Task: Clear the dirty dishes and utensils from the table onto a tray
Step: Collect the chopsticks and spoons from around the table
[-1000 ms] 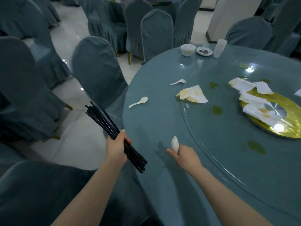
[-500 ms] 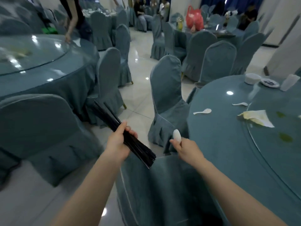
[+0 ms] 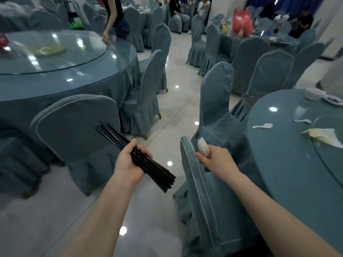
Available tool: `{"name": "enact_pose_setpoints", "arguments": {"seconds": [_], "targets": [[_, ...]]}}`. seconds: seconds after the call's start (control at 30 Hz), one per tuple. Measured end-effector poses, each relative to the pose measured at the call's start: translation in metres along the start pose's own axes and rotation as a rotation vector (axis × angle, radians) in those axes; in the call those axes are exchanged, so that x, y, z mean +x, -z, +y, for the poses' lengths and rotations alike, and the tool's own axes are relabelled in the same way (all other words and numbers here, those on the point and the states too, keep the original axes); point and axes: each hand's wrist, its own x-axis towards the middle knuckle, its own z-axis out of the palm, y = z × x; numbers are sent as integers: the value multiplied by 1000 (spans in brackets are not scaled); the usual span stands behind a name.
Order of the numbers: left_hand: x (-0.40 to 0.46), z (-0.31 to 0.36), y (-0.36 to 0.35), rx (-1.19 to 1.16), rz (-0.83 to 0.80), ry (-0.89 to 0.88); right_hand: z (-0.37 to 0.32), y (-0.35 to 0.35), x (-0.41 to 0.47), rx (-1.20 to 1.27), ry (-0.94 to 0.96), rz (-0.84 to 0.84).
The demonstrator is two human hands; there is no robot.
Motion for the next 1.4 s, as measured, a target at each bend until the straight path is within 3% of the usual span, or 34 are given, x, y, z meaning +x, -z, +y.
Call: {"name": "enact_pose_setpoints", "arguments": {"seconds": [0.27, 0.53, 0.77, 1.03, 1.4], "targets": [[62, 27, -8, -7, -42, 83, 6, -11, 55, -113, -52, -19], [187, 47, -72, 163, -39, 97, 51, -16, 160, 54, -260, -44], [282, 34, -137, 235, -39, 222, 98, -10, 218, 204, -488, -41], [395, 2, -203, 299, -91, 454, 141, 1, 260, 195, -739, 114], [518, -43, -315, 533, -345, 697, 170, 14, 302, 264, -1183, 436]]}}
